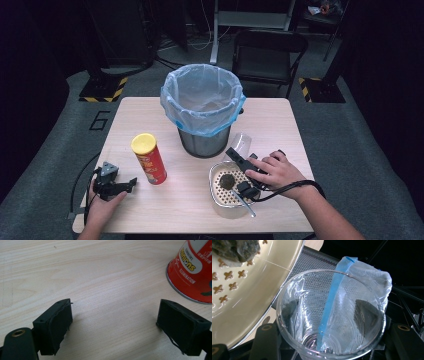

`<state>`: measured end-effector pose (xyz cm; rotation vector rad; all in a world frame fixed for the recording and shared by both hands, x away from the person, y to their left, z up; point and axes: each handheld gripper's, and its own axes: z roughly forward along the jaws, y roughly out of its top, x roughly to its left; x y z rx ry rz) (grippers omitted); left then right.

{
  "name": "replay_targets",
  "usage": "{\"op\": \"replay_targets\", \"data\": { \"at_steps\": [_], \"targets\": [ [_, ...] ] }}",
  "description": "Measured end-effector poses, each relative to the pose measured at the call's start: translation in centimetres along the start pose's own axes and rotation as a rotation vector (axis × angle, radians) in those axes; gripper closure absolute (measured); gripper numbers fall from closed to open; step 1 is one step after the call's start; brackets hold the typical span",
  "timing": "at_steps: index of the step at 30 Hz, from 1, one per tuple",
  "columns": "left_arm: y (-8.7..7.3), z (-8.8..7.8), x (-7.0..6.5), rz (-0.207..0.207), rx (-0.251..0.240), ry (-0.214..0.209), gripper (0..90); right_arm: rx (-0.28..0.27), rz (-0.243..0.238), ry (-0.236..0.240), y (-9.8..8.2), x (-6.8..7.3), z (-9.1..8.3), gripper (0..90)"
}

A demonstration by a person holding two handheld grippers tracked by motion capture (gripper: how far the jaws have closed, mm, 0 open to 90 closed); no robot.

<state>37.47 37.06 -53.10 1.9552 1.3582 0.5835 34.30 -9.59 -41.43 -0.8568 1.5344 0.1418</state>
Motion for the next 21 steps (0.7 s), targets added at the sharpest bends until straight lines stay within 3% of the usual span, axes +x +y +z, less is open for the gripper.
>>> {"op": "replay_targets", "data": {
  "at_steps": [11,21],
  "targets": [
    [0.00,0.00,0.00,0.000,0.000,0.000,12.5,-0.005,-0.002,0.004,0.11,0.08,-0.02,37.6],
    [0.00,-0.01,0.01,0.001,0.001,0.000,12.5,0.000,-0.003,-0.021,0.14,0.17,-0.07,37.6]
  ]
}}
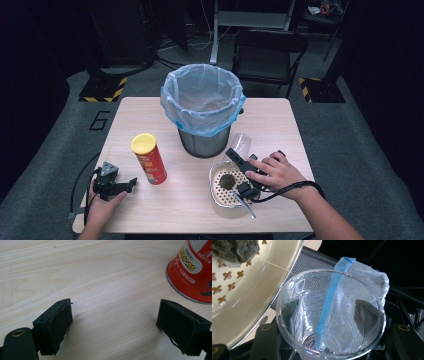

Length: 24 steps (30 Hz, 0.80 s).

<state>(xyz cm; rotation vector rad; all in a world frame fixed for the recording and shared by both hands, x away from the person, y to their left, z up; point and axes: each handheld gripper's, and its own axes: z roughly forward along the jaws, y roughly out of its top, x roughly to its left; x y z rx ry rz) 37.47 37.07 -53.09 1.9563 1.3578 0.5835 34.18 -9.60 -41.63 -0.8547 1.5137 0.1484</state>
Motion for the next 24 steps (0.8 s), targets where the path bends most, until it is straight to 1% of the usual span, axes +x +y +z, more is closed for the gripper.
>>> {"op": "replay_targets", "data": {
  "at_steps": [2,3,4,5,10,11,13,14,16,17,18,19,21,22,23,24],
  "targets": [
    [0.00,0.00,0.00,0.000,0.000,0.000,12.5,0.003,-0.002,-0.005,0.01,-0.02,-0.02,37.6],
    [0.00,0.00,0.00,0.000,0.000,0.000,12.5,-0.009,-0.024,0.005,0.03,-0.23,0.03,37.6],
    [0.00,0.00,0.00,0.000,-0.001,0.000,12.5,0.001,-0.012,-0.006,0.05,-0.15,-0.05,37.6],
    [0.00,0.00,0.00,0.000,0.000,0.000,12.5,0.003,-0.006,-0.007,0.06,-0.13,-0.06,37.6],
    [0.00,0.00,0.00,-0.001,0.000,0.000,12.5,0.008,-0.001,-0.022,0.14,-0.09,-0.10,37.6],
    [0.00,0.00,0.00,0.000,0.000,0.000,12.5,0.004,-0.013,-0.026,0.16,-0.14,-0.10,37.6],
    [0.00,0.00,0.00,0.000,0.000,0.000,12.4,0.004,-0.001,-0.029,0.17,-0.12,-0.11,37.6],
    [0.00,0.00,0.01,0.000,0.000,0.000,12.5,-0.005,-0.018,-0.030,0.17,-0.23,-0.06,37.6],
    [0.00,0.00,0.00,0.000,0.000,0.000,12.5,-0.001,-0.021,-0.043,0.18,-0.33,-0.09,37.6],
    [0.00,0.00,0.00,0.000,0.000,0.000,12.5,-0.002,-0.060,-0.066,0.23,-0.68,-0.09,37.5],
    [0.00,0.00,0.00,0.000,0.000,0.000,12.5,0.017,-0.039,-0.078,0.24,-0.54,-0.21,37.6],
    [0.00,0.00,0.00,0.000,0.000,0.000,12.5,0.013,-0.028,-0.078,0.27,-0.46,-0.18,37.6],
    [0.00,0.00,0.00,0.000,0.000,0.000,12.5,0.026,-0.021,-0.111,0.28,-0.59,-0.25,37.6],
    [0.00,0.00,0.00,0.000,0.000,0.000,12.5,0.032,-0.004,-0.118,0.27,-0.57,-0.28,37.5],
    [0.00,0.00,0.00,0.000,0.000,0.000,12.5,0.031,0.030,-0.121,0.22,-0.57,-0.26,37.5],
    [0.00,0.00,0.00,0.000,0.000,0.000,12.5,0.029,0.050,-0.129,0.22,-0.57,-0.25,37.5]
  ]
}}
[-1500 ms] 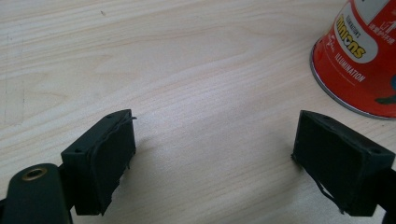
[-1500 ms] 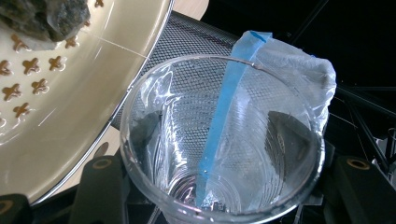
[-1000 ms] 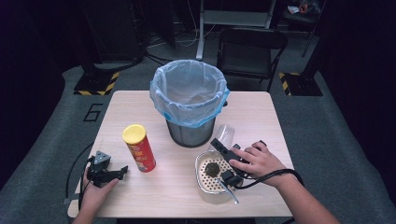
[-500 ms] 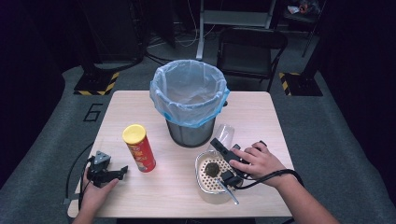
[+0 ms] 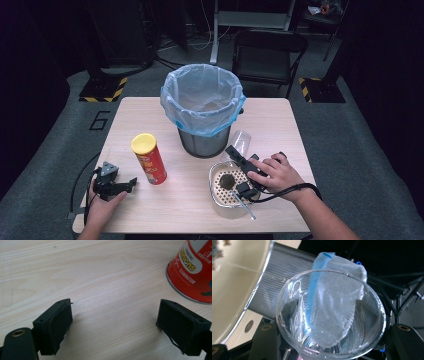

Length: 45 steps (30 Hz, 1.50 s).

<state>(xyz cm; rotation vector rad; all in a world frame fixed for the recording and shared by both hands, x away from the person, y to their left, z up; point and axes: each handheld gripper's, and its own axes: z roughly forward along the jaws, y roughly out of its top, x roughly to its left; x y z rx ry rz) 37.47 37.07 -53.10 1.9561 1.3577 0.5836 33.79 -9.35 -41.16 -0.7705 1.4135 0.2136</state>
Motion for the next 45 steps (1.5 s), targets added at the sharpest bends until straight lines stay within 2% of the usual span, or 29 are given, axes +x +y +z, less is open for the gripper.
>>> {"op": "replay_targets", "data": {
  "at_steps": [2,3,5,9,11,12,13,15,18,19,20,21,22,23,26,27,28,29,31,33,37,45],
  "targets": [
    [0.0,0.0,0.0,0.000,0.000,0.000,12.5,-0.002,0.038,-0.006,0.0,-0.1,0.0,37.4],
    [0.0,0.0,0.0,0.000,0.000,0.000,12.5,0.002,0.087,-0.009,0.0,0.1,0.0,37.4],
    [0.0,0.0,0.0,0.000,0.000,0.000,12.5,0.004,0.128,-0.041,-0.1,0.0,0.0,37.4],
    [0.0,0.0,0.0,0.000,0.000,0.000,12.4,0.007,0.233,-0.047,-0.2,-0.3,0.0,37.3],
    [0.0,0.0,0.0,0.000,0.000,0.000,12.5,0.006,0.300,-0.050,-0.4,-0.6,0.0,37.3],
    [0.0,0.0,0.0,0.000,0.000,0.000,12.5,-0.004,0.358,-0.036,-0.5,-0.6,0.1,37.3],
    [0.0,0.0,0.0,-0.001,0.000,0.000,12.5,-0.005,0.434,-0.036,-0.6,-0.9,0.0,37.2],
    [0.0,0.0,0.0,0.001,0.000,0.001,12.5,-0.005,0.616,-0.022,-1.1,-1.3,-0.1,37.1],
    [0.0,0.0,0.0,0.000,0.000,0.000,12.5,-0.033,0.920,-0.015,-2.3,-1.8,-0.2,37.0],
    [0.0,0.0,0.0,0.000,0.000,0.000,12.5,-0.042,0.984,-0.015,-2.6,-2.0,-0.3,37.0],
    [0.0,0.0,0.0,0.000,0.000,0.000,12.5,-0.059,1.071,-0.012,-3.1,-2.1,-0.2,36.9],
    [0.0,0.0,0.0,0.000,0.000,0.000,12.5,-0.089,1.190,0.000,-3.7,-2.2,-0.2,36.8],
    [0.0,0.0,0.0,-0.001,0.000,0.000,12.5,-0.109,1.267,0.025,-4.0,-2.3,-0.2,36.8],
    [0.0,0.0,0.0,0.001,0.000,0.000,12.5,-0.127,1.378,0.048,-4.5,-2.3,-0.1,36.8],
    [0.0,0.0,0.0,0.000,0.000,0.000,12.5,-0.168,1.585,0.103,-5.5,-2.3,0.1,36.7],
    [0.0,0.0,0.0,0.002,-0.002,0.001,12.5,-0.190,1.675,0.127,-6.0,-2.2,0.1,36.6],
    [0.0,0.0,0.0,0.000,0.000,0.000,12.5,-0.206,1.746,0.143,-6.4,-2.0,0.2,36.6],
    [0.0,0.0,0.0,0.000,0.000,0.000,12.5,-0.240,1.810,0.159,-6.8,-1.9,0.4,36.6],
    [0.0,0.0,0.0,-0.001,0.000,0.000,12.5,-0.275,1.944,0.195,-7.5,-1.5,0.4,36.6],
    [0.0,0.0,0.0,-0.002,0.000,0.000,12.5,-0.292,2.017,0.216,-7.9,-1.3,0.4,36.7],
    [0.0,0.0,0.0,-0.002,0.000,0.000,12.5,-0.300,2.072,0.241,-8.5,-1.3,0.2,36.7],
    [0.0,0.0,0.0,-0.002,-0.001,0.000,12.4,-0.278,2.052,0.277,-9.0,-2.5,-0.1,36.5]
  ]
}}
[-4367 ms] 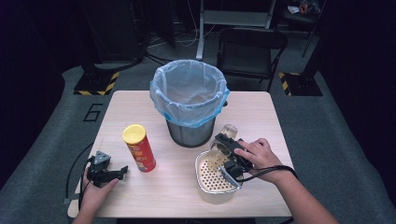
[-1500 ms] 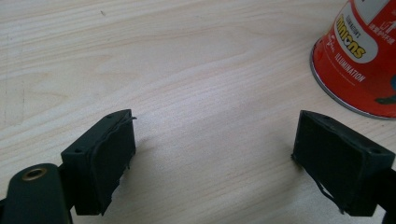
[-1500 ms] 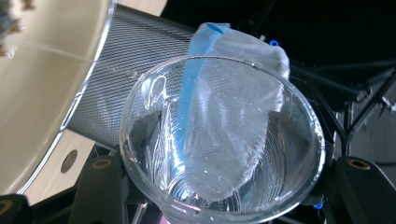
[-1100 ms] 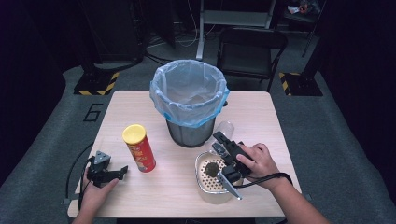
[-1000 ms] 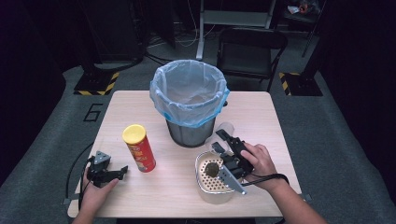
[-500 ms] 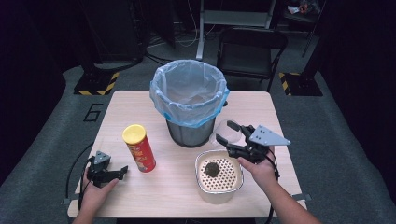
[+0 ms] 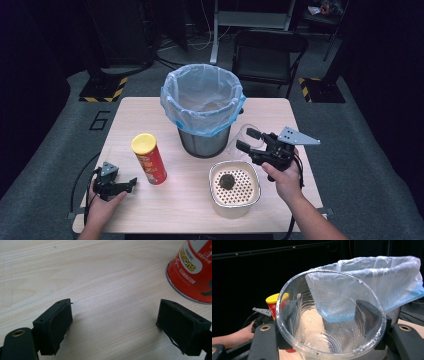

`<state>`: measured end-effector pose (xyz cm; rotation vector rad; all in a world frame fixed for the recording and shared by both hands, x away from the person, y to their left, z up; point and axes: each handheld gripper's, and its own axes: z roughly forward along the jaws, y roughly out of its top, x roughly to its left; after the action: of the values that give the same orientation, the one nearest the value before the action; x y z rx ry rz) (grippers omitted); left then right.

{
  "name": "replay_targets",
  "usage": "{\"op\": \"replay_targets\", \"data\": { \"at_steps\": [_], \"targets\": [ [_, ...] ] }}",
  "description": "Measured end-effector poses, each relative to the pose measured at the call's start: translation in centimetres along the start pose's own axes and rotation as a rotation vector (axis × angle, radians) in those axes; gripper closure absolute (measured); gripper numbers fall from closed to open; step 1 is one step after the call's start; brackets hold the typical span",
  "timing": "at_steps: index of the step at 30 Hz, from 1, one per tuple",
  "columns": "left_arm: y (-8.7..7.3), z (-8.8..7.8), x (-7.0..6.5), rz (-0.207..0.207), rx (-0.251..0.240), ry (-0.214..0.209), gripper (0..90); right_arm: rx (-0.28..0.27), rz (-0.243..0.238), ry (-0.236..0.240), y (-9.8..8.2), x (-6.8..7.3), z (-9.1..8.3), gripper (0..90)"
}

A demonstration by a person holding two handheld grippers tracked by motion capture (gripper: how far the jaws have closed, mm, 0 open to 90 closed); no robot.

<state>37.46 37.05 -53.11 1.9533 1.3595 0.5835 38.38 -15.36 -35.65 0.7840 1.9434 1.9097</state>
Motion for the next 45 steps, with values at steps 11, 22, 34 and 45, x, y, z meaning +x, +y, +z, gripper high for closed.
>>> {"op": "replay_targets", "data": {
  "at_steps": [11,22,34,45],
  "targets": [
    [0.0,0.0,-0.1,-0.003,0.001,-0.004,12.4,0.014,-0.077,-0.023,4.7,0.7,0.3,36.4],
    [0.0,0.0,-0.1,0.002,-0.005,-0.002,12.4,0.039,-0.116,-0.048,9.4,1.0,1.7,36.4],
    [0.0,0.0,-0.1,0.002,-0.005,-0.002,12.4,0.059,-0.115,-0.081,12.6,-0.2,4.0,36.0],
    [0.0,0.1,-0.1,-0.006,-0.005,-0.002,12.4,0.058,-0.125,-0.113,14.5,-1.6,7.3,36.0]
  ]
}}
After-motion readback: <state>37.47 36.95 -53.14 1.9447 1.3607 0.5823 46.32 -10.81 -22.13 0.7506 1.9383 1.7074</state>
